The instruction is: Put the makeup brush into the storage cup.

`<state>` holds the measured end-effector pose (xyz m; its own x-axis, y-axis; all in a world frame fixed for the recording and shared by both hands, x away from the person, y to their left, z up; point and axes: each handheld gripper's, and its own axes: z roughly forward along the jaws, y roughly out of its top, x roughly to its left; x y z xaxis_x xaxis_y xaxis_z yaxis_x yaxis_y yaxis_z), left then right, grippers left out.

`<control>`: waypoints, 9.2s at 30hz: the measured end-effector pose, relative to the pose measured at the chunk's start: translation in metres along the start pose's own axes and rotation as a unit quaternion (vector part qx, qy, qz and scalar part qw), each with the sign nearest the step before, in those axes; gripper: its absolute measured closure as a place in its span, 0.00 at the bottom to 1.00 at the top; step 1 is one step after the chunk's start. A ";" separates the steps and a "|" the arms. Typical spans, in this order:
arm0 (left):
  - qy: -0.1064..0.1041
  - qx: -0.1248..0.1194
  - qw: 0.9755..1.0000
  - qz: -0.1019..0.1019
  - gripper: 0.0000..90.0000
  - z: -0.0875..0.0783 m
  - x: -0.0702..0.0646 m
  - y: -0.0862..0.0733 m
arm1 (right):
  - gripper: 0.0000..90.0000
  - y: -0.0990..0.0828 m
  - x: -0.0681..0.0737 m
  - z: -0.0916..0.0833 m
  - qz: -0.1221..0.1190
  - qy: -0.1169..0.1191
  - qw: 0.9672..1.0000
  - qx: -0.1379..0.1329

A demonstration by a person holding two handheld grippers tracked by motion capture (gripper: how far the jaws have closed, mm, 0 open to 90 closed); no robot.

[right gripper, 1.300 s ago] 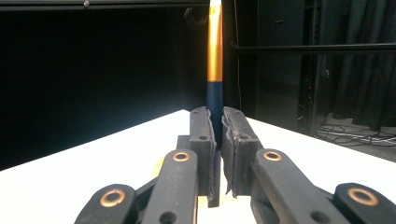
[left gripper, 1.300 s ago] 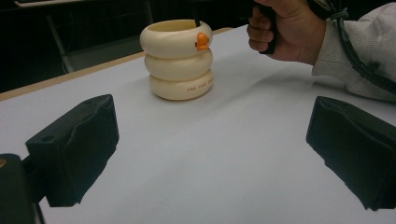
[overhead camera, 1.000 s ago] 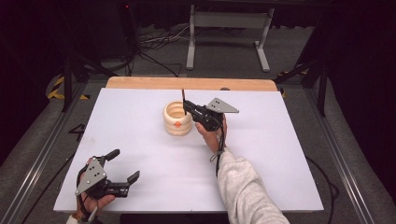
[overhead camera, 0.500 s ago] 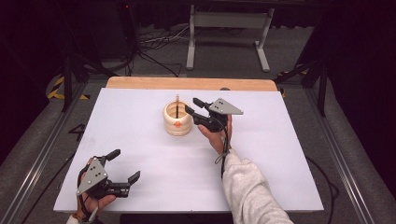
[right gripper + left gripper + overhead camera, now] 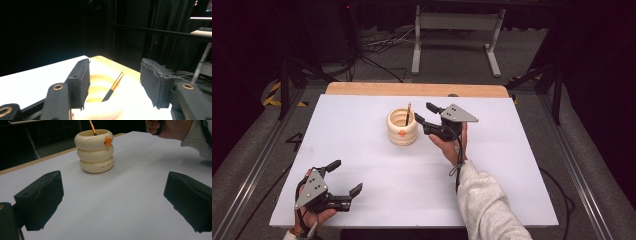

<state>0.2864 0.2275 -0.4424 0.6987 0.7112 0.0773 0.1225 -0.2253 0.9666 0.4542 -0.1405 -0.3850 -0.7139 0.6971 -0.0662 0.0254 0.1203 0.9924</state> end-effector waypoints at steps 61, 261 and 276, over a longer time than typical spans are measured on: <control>0.000 0.014 1.000 0.011 0.03 0.003 -0.002 0.000 | 0.05 0.015 0.004 -0.058 -0.084 -0.078 0.993 0.020; 0.003 0.027 0.999 0.044 0.03 0.007 -0.008 0.003 | 0.06 -0.081 -0.008 -0.252 -0.131 -0.106 0.977 0.134; 0.003 0.029 0.999 0.044 0.03 0.011 -0.006 0.003 | 0.06 -0.081 -0.008 -0.251 -0.131 -0.103 0.977 0.136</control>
<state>0.2901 0.2155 -0.4427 0.7042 0.6910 0.1633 0.1012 -0.3254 0.9402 0.2821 -0.3328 -0.4394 -0.5652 0.7415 -0.3616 0.0664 0.4778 0.8760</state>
